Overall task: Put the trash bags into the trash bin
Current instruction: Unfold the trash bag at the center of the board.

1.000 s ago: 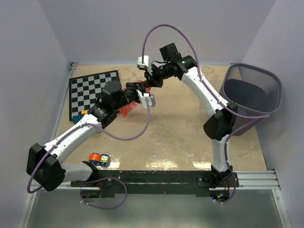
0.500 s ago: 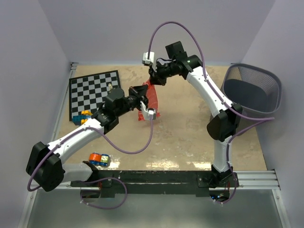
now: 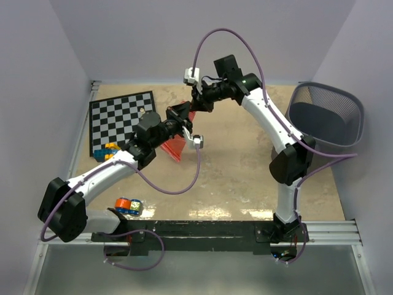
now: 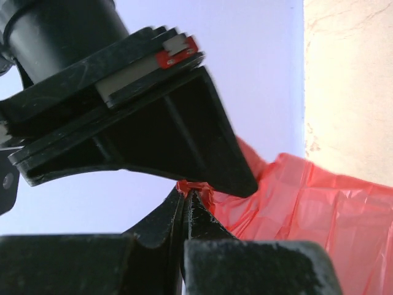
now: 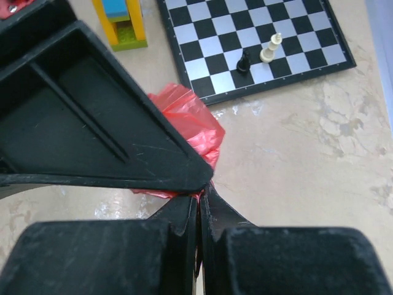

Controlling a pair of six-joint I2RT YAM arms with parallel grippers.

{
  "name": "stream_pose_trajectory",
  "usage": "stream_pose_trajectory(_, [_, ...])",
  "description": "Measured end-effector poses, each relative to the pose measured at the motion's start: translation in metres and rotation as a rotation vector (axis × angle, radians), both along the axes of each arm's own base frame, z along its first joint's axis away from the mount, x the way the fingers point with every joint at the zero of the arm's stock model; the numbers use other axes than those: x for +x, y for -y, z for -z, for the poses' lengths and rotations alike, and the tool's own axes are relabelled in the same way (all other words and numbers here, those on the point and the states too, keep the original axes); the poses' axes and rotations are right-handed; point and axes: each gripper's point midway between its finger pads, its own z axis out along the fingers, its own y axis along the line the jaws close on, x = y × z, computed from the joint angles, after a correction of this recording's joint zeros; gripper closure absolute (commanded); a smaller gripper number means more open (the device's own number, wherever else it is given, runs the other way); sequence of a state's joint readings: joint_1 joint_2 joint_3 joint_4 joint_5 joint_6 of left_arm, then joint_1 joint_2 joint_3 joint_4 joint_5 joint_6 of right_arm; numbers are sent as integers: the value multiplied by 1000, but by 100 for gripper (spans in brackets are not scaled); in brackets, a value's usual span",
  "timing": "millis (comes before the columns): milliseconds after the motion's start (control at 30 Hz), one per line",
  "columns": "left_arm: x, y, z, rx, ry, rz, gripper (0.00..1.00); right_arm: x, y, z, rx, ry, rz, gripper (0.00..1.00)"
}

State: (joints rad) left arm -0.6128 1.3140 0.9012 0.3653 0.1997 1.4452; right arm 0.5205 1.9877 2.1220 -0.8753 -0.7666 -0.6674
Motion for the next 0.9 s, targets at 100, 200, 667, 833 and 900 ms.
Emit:
stream_pose_trajectory(100, [-5, 3, -3, 7, 32, 17, 100, 5, 1, -7, 9, 15, 33, 100])
stream_pose_trajectory(200, [-7, 6, -11, 2, 65, 27, 100, 12, 2, -4, 4, 26, 64, 100])
stream_pose_trajectory(667, [7, 2, -4, 15, 96, -4, 100, 18, 9, -30, 54, 63, 126, 100])
stream_pose_trajectory(833, [-1, 14, -23, -20, 144, 29, 100, 23, 11, -12, 14, 58, 139, 100])
stream_pose_trajectory(900, [12, 16, -27, -28, 152, 3, 100, 15, 9, 0, -13, 38, 116, 100])
